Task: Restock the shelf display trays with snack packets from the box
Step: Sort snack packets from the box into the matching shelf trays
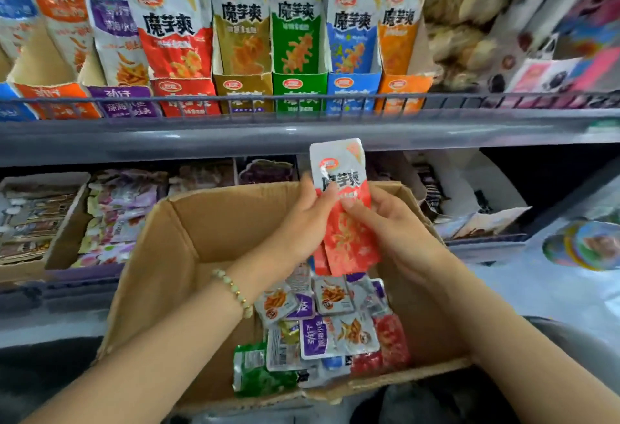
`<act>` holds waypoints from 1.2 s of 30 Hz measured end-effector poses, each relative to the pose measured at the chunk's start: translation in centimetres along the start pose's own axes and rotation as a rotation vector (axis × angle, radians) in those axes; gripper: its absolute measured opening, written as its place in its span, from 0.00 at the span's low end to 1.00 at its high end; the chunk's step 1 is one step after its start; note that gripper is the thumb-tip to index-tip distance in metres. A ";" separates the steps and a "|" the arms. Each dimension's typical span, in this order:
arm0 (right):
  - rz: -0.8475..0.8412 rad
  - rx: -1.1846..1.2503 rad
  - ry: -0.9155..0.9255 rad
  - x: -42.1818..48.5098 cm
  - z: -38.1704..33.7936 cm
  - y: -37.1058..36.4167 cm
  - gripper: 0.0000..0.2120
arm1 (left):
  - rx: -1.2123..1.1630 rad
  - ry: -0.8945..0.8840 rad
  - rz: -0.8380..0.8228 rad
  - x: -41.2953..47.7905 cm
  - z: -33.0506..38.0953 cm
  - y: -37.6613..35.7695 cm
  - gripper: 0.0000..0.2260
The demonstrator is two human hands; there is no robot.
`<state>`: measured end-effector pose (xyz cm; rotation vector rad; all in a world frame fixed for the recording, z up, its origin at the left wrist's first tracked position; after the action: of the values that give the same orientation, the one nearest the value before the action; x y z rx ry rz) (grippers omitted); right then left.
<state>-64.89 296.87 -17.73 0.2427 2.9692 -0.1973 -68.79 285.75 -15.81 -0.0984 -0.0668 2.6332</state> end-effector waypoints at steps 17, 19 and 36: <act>0.472 0.019 0.066 0.0 -3.6 13.3 0.11 | 1.283 0.012 -0.802 -0.7 -20.4 -10.9 0.24; 0.463 0.046 0.062 -0.1 -3.8 13.1 0.12 | 1.105 0.126 -0.783 -0.1 -19.4 -9.9 0.12; 0.240 0.293 0.009 -0.9 -2.7 5.1 0.05 | -0.153 0.173 0.443 -2.2 -0.8 6.6 0.06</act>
<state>-63.56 302.08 -15.54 0.6305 2.8768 -0.6001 -70.03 278.95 -16.90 -0.4375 -0.2083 3.0437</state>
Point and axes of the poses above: each hand's wrist, its own x-axis towards the middle knuckle, its own y-axis out of the back of the hand, z = x × y, the point moved 6 cm from there along x, towards the middle knuckle, and after that the axes turned 2 degrees about z, right-handed, at the moved point
